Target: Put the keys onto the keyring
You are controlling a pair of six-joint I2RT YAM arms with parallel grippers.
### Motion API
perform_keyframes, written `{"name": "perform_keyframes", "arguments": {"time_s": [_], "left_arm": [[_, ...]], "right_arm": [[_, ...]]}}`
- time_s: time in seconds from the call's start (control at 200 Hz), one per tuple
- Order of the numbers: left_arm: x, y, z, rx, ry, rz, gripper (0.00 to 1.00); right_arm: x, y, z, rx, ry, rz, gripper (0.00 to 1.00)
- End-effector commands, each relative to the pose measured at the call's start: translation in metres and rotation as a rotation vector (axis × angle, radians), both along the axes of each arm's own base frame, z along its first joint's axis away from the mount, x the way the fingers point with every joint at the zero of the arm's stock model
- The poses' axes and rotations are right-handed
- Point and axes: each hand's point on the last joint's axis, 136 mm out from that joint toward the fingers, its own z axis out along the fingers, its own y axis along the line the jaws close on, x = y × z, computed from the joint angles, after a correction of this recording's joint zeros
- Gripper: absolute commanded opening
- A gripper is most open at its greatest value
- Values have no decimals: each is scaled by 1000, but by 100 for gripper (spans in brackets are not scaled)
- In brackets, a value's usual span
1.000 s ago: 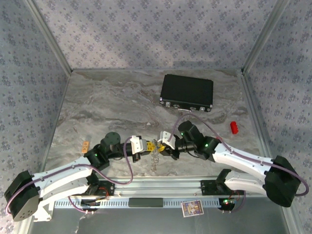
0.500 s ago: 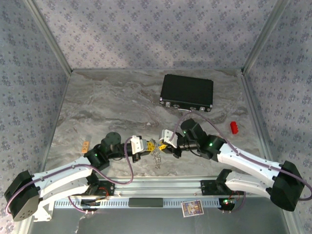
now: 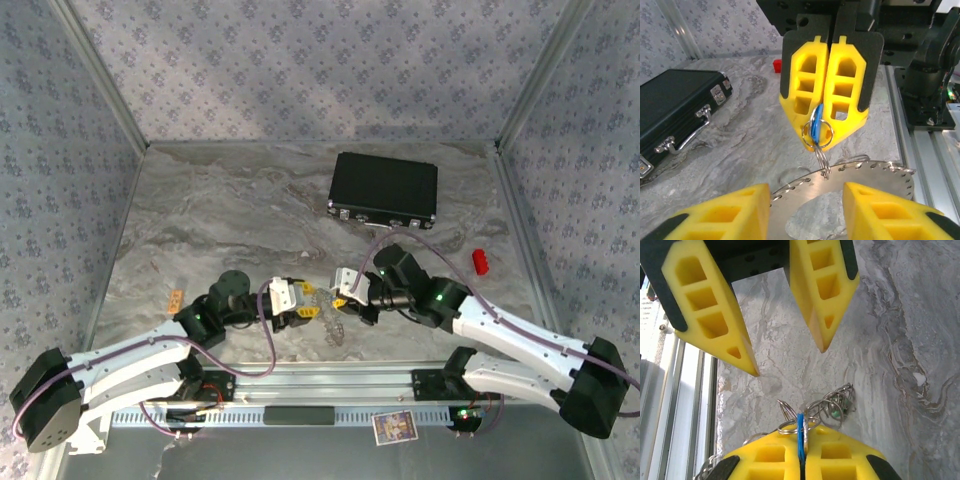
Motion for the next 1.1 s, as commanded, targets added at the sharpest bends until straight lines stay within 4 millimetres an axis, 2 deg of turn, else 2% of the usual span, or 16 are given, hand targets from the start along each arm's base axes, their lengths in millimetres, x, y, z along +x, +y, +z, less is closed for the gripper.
{"name": "perform_keyframes", "arguments": {"time_s": [0.0, 0.09, 0.215, 0.405, 0.53, 0.64, 0.78, 0.964, 1.094], "left_arm": [[9, 2, 27, -67, -52, 52, 45], [19, 11, 45, -134, -71, 143, 47], [43, 37, 71, -216, -95, 353, 47], [76, 95, 100, -295, -118, 710, 52], [81, 124, 117, -354, -109, 841, 53], [86, 154, 124, -413, -88, 977, 53], [89, 190, 125, -467, -64, 1128, 54], [89, 201, 124, -508, -22, 1145, 54], [90, 204, 118, -491, -13, 1162, 55]], "right_arm": [[5, 0, 21, 10, -58, -4, 7], [9, 0, 19, -9, -72, -7, 8], [12, 10, 24, -8, -75, 16, 8], [15, 45, 44, 67, -90, 108, 8], [17, 75, 53, 122, -88, 162, 8], [17, 103, 59, 158, -92, 213, 8], [25, 134, 51, 185, -83, 230, 8], [45, 164, 37, 198, -78, 202, 8], [64, 168, 16, 172, -56, 139, 7]]}}
